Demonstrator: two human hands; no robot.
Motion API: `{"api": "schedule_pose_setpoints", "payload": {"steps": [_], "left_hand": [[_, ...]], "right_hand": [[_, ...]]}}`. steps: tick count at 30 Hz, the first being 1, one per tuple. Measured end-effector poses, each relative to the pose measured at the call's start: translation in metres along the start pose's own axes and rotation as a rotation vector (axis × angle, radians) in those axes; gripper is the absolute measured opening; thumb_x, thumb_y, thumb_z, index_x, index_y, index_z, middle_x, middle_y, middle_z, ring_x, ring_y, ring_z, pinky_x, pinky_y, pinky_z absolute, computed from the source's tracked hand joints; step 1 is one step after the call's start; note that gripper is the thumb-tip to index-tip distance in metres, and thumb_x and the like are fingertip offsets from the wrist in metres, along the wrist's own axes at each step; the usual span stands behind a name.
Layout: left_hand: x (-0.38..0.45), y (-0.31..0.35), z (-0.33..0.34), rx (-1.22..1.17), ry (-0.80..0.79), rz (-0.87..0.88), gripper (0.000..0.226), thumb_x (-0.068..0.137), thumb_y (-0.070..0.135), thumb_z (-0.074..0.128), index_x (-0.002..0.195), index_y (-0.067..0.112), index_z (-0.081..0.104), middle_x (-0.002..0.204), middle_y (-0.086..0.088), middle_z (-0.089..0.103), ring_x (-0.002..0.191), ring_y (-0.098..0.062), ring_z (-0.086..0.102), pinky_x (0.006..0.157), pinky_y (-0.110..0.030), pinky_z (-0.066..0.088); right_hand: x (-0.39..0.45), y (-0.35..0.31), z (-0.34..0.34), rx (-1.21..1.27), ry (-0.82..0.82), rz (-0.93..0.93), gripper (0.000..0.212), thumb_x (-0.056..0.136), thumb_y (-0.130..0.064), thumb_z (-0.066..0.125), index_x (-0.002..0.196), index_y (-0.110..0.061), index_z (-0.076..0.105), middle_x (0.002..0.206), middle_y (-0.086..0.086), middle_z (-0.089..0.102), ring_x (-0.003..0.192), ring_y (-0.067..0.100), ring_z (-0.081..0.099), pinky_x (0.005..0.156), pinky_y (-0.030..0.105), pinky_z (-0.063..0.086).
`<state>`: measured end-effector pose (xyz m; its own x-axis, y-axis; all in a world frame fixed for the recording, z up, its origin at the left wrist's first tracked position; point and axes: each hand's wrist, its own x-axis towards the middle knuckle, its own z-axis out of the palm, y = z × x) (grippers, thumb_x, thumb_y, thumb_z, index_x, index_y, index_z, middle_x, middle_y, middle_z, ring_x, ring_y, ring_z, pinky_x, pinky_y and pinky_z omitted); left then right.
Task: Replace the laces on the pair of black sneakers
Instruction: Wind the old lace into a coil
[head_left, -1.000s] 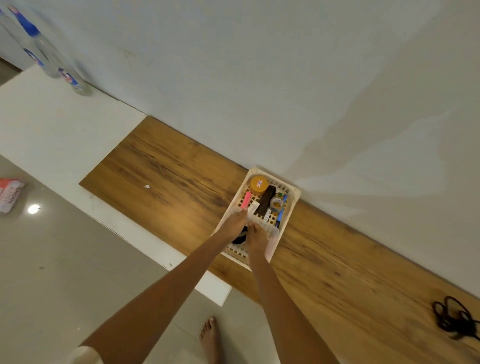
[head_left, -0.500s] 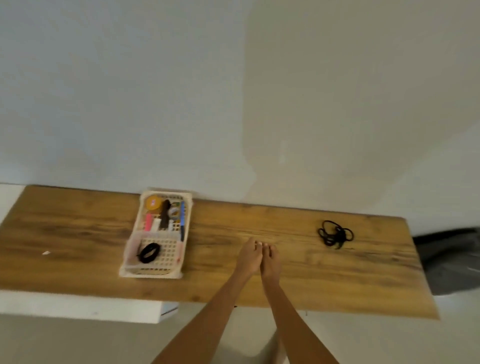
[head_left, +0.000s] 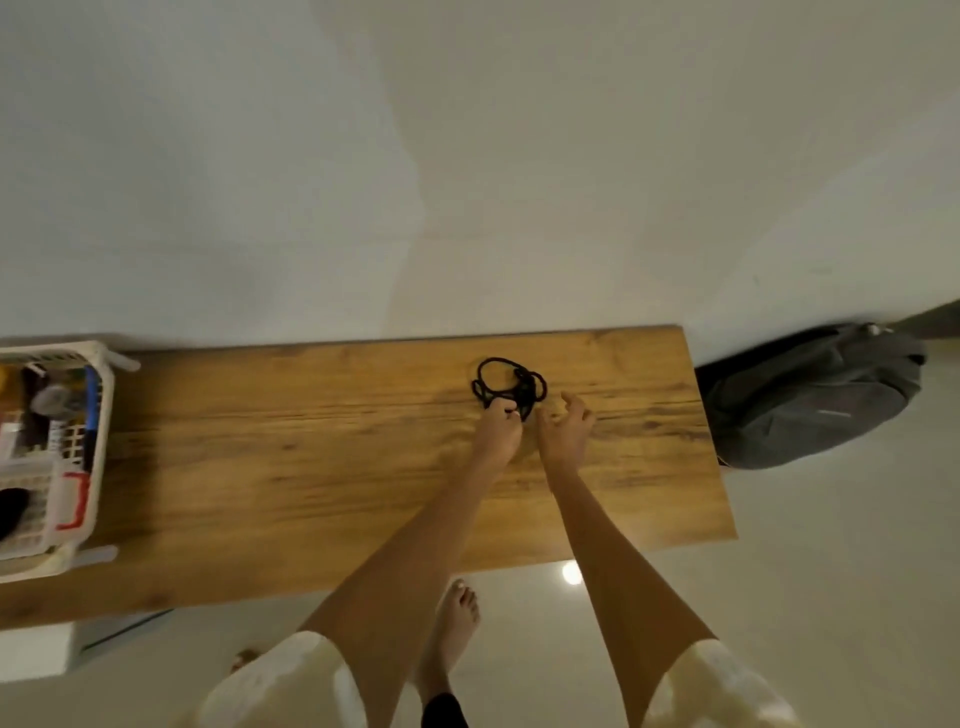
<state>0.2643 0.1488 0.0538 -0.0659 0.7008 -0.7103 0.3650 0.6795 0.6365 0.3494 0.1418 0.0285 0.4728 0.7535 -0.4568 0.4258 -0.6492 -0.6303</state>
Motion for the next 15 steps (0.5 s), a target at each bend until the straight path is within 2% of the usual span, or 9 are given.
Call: {"api": "schedule_pose_setpoints", "payload": {"steps": [2,4,6,7,9,10,12,13,15], "left_hand": [[0.006,0.001,0.003,-0.010,0.016,0.006,0.031,0.101,0.014,0.037,0.128,0.009,0.050,0.130,-0.009,0.053,0.113,-0.024,0.053,0.085,-0.031,0.043],[0.006,0.001,0.000,-0.042,0.041,0.023,0.032,0.100,0.012,0.038,0.129,0.009,0.051,0.130,-0.009,0.053,0.114,-0.023,0.053,0.084,-0.028,0.043],[0.002,0.005,-0.008,-0.093,0.064,0.047,0.033,0.100,0.013,0.039,0.129,0.009,0.052,0.129,-0.008,0.054,0.116,-0.022,0.053,0.088,-0.028,0.044],[-0.002,0.008,-0.014,-0.141,0.076,0.061,0.031,0.100,0.015,0.039,0.127,0.009,0.054,0.127,-0.008,0.056,0.115,-0.022,0.053,0.091,-0.030,0.045],[-0.014,0.016,-0.025,-0.272,0.098,0.070,0.028,0.101,0.021,0.039,0.115,0.009,0.061,0.115,-0.010,0.061,0.104,-0.021,0.056,0.087,-0.031,0.044],[-0.024,0.022,-0.035,-0.345,0.106,0.066,0.028,0.101,0.025,0.040,0.107,0.010,0.063,0.106,-0.010,0.063,0.096,-0.020,0.057,0.081,-0.029,0.043],[-0.047,0.035,-0.056,-0.450,0.066,0.065,0.036,0.101,0.034,0.038,0.095,0.011,0.064,0.084,-0.005,0.063,0.076,-0.013,0.055,0.068,-0.025,0.042],[-0.057,0.040,-0.068,-0.445,0.014,0.092,0.042,0.101,0.039,0.036,0.088,0.011,0.064,0.072,-0.002,0.059,0.065,-0.009,0.052,0.061,-0.022,0.040],[-0.082,0.051,-0.096,-0.416,-0.061,0.202,0.052,0.098,0.048,0.035,0.072,0.011,0.062,0.053,0.004,0.053,0.050,-0.006,0.048,0.053,-0.019,0.038]], "right_hand": [[0.015,0.001,0.001,-0.002,-0.047,-0.073,0.035,0.094,-0.024,0.057,0.125,-0.007,0.055,0.129,0.012,0.046,0.111,0.027,0.051,0.082,0.028,0.038],[0.023,-0.004,0.002,-0.016,-0.075,-0.122,0.023,0.095,-0.026,0.056,0.103,-0.007,0.067,0.101,0.010,0.062,0.093,0.024,0.057,0.073,0.027,0.037],[0.021,-0.015,-0.003,0.027,-0.091,-0.154,0.028,0.095,-0.029,0.057,0.073,-0.012,0.062,0.065,0.001,0.056,0.062,0.018,0.052,0.060,0.029,0.034],[0.015,-0.023,-0.007,0.065,-0.104,-0.184,0.033,0.094,-0.029,0.057,0.066,-0.013,0.057,0.057,-0.001,0.049,0.054,0.014,0.046,0.055,0.028,0.033],[-0.005,-0.037,-0.017,0.156,-0.170,-0.238,0.034,0.094,-0.026,0.058,0.064,-0.013,0.054,0.055,-0.002,0.049,0.051,0.009,0.045,0.051,0.024,0.034],[-0.018,-0.047,-0.024,0.196,-0.214,-0.271,0.032,0.095,-0.025,0.056,0.066,-0.013,0.058,0.058,0.002,0.054,0.055,0.010,0.050,0.054,0.024,0.038],[-0.048,-0.061,-0.035,0.293,-0.313,-0.328,0.032,0.097,-0.026,0.053,0.075,-0.007,0.064,0.069,0.016,0.063,0.066,0.017,0.058,0.064,0.031,0.045],[-0.061,-0.069,-0.040,0.336,-0.364,-0.348,0.032,0.098,-0.027,0.051,0.078,-0.006,0.065,0.072,0.018,0.064,0.069,0.019,0.059,0.067,0.034,0.046],[-0.092,-0.090,-0.052,0.361,-0.433,-0.394,0.027,0.100,-0.024,0.048,0.085,-0.014,0.068,0.074,0.008,0.066,0.073,0.018,0.063,0.071,0.033,0.049]]}}
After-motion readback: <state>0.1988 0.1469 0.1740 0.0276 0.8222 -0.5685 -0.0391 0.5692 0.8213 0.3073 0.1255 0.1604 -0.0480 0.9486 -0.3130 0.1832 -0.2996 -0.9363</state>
